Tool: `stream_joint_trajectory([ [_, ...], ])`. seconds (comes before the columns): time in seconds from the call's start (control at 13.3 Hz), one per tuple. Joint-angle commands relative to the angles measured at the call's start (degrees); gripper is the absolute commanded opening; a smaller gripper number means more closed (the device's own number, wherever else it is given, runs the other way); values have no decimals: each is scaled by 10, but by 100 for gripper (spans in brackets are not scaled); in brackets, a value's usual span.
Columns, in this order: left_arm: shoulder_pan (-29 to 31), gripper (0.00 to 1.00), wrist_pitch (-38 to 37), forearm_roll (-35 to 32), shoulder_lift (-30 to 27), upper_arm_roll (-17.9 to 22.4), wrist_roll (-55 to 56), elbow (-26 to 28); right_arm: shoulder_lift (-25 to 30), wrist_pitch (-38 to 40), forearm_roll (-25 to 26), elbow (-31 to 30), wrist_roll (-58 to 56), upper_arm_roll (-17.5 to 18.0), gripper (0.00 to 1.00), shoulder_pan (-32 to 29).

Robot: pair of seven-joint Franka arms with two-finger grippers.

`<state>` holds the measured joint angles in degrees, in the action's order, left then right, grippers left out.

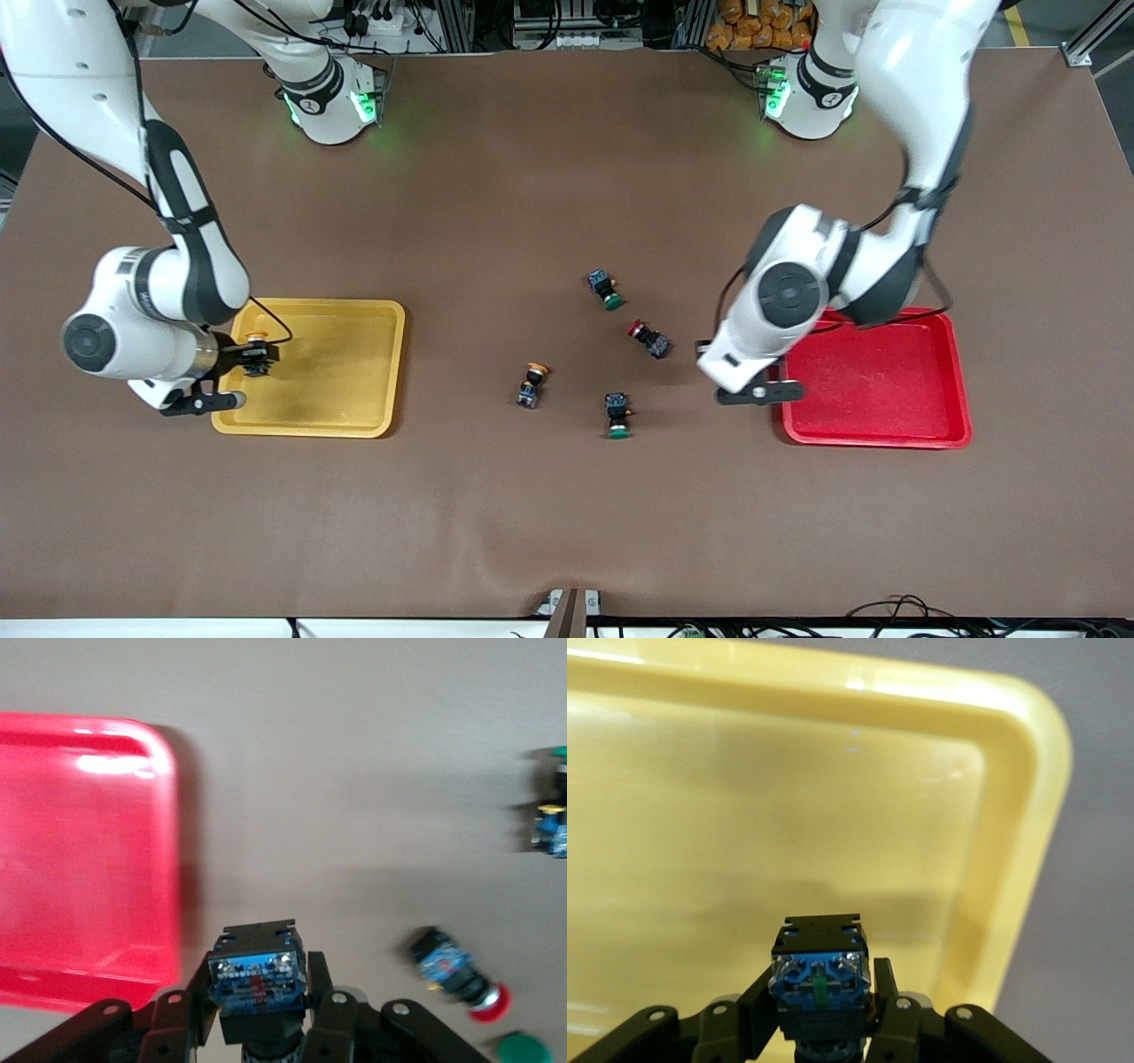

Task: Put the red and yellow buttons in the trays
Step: 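Carry the yellow button to the yellow tray while the left gripper carries the red, then open both grippers to release the buttons into the trays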

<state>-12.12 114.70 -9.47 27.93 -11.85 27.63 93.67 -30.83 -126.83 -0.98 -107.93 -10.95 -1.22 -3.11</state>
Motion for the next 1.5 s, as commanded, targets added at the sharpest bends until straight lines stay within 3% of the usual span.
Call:
stream_joint_trajectory([
  [0.0,65,0,-11,-6,-55,-5,-97,50,-1,-18,-1,-12,2,1,0,2],
  [0.23,158,0,-9,-6,-74,-9,-233,78,-5,-21,-1,-12,2,1,0,1],
  [0.3,188,0,-4,-6,-72,-9,-277,78,-6,-20,-1,-12,2,1,32,1],
  [0.38,208,0,3,-6,-68,-9,-305,78,-8,-18,-1,-12,2,0,83,1],
  [0.45,232,0,16,-6,-63,-9,-324,81,-8,-17,-1,-11,2,0,100,2],
  [0.6,261,0,48,-6,-39,-9,-354,88,0,5,-1,-5,3,1,100,4],
  [0.83,290,0,94,-6,5,-8,-384,88,42,118,-2,55,4,3,100,6],
  [0.98,299,0,122,-6,37,-8,-385,88,54,231,-16,145,19,4,100,16],
  [1.13,305,0,137,-6,55,-8,-385,88,50,326,-77,245,83,3,100,42],
  [1.43,304,0,155,-6,84,-7,-384,87,10,322,-97,335,300,3,100,149],
])
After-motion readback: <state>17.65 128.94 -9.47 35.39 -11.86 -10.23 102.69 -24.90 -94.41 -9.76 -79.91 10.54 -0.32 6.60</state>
